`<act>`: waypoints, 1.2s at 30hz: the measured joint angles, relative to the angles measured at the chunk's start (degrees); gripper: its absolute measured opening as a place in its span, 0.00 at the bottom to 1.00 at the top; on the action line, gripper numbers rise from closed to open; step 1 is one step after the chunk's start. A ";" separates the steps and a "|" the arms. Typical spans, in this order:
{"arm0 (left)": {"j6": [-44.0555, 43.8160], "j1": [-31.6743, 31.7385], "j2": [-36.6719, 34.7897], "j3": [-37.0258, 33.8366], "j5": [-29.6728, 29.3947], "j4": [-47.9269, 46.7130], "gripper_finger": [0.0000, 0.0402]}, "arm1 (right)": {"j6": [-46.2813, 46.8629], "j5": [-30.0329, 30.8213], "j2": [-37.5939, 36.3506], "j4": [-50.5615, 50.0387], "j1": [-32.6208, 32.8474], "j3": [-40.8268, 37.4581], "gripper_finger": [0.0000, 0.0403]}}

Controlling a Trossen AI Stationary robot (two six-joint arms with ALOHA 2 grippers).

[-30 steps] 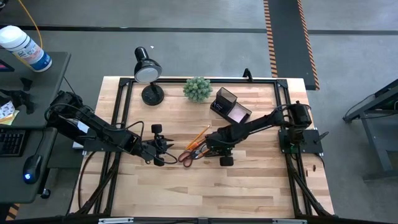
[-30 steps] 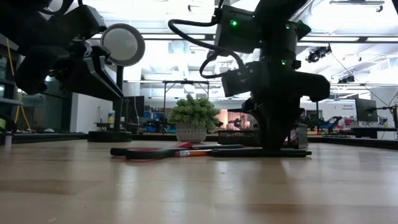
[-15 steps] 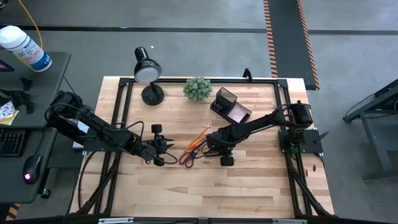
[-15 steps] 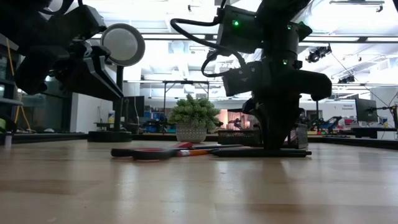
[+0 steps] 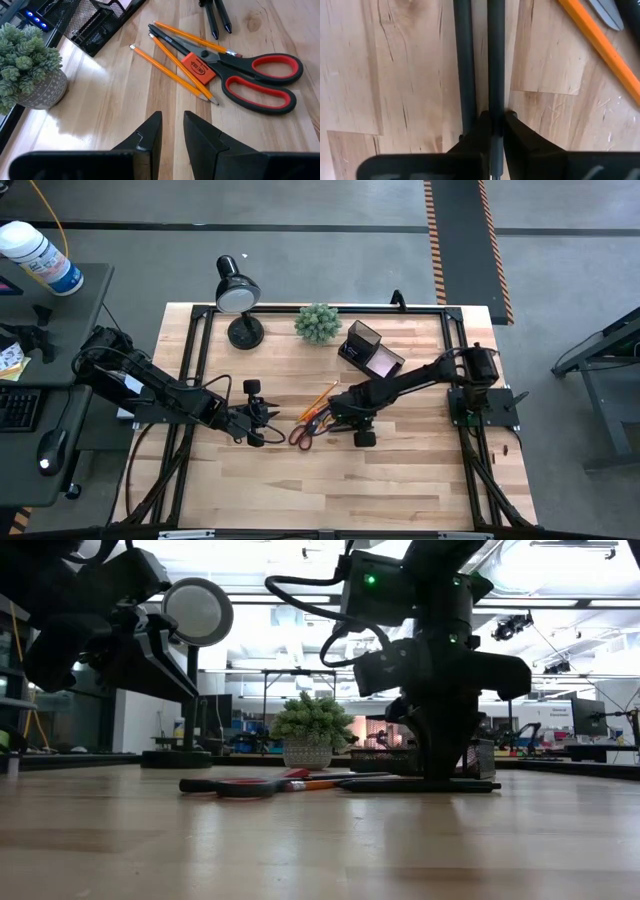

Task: Pick and place office supplies into organizer
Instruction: Put the center black ballpen into the black desk organizer

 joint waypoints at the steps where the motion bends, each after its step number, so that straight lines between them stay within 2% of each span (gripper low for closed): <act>1: 0.00 0.00 0.00 0.00 0.00 -0.02 0.17 | -0.26 0.02 0.07 -0.42 0.00 0.44 0.05; 7: 0.00 0.00 0.00 0.00 0.00 -0.47 0.17 | -0.97 0.66 0.17 -4.07 0.04 2.17 0.08; 24: 0.00 0.00 0.01 0.00 0.00 -0.46 0.17 | -2.29 1.44 -1.55 -6.26 0.03 2.33 0.05; 30: 0.00 0.00 0.00 0.00 0.00 -0.44 0.17 | -2.33 5.70 -7.10 -9.28 -0.12 2.40 0.05; 36: -0.01 0.01 0.00 0.00 0.00 -0.39 0.17 | -2.39 14.86 -13.30 -13.43 -1.29 2.46 0.05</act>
